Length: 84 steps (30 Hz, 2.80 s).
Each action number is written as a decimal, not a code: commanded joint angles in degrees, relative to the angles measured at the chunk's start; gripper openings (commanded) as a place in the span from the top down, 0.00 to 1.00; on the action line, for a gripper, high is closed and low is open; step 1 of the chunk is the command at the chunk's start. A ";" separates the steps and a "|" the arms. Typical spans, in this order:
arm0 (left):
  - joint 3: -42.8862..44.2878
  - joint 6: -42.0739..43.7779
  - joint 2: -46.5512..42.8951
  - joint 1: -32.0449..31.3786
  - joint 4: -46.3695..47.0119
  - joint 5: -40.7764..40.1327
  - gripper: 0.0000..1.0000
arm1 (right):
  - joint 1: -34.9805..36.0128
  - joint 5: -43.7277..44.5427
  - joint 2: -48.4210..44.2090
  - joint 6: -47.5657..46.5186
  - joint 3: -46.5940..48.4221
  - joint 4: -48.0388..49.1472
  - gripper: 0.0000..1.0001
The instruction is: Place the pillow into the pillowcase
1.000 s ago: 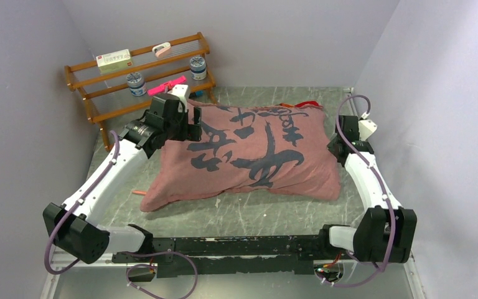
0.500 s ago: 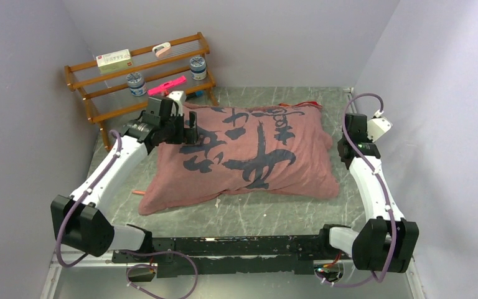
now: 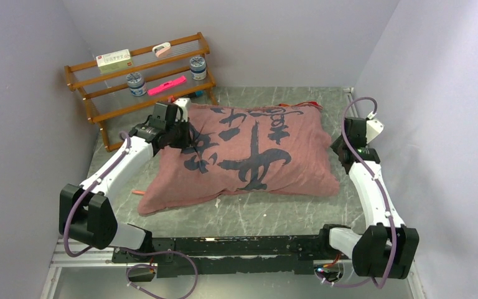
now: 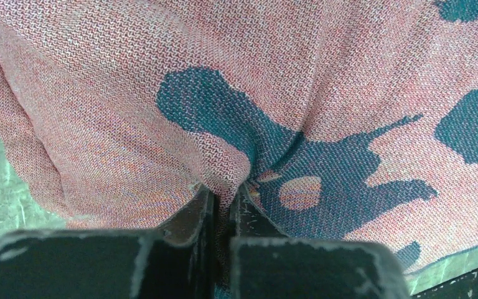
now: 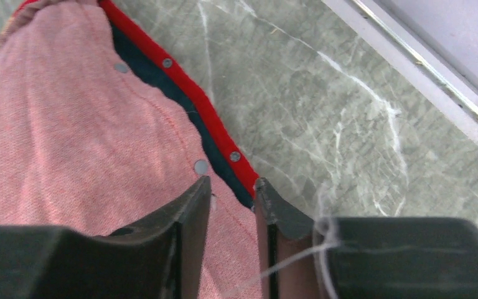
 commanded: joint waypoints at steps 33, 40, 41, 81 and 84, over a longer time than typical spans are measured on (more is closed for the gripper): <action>27.74 3.37 -6.78 2.04 -24.12 -28.56 0.95 | 1.75 -20.37 -7.01 -1.69 -4.28 2.58 0.12; 17.58 3.52 -6.25 2.04 -21.41 -19.52 0.66 | -1.11 -28.47 -0.58 -1.25 -9.01 9.45 0.11; 17.49 4.11 -5.94 2.04 -21.51 -19.13 0.53 | -1.81 -29.47 -0.18 -1.37 -9.90 10.45 0.11; 41.11 -6.67 16.68 -19.18 -5.93 11.27 0.26 | 47.27 -38.21 -4.76 0.47 -0.13 28.80 0.71; 36.16 -7.02 13.83 -19.15 -3.29 6.99 0.27 | 47.13 -22.14 -10.62 2.07 -0.35 18.08 1.00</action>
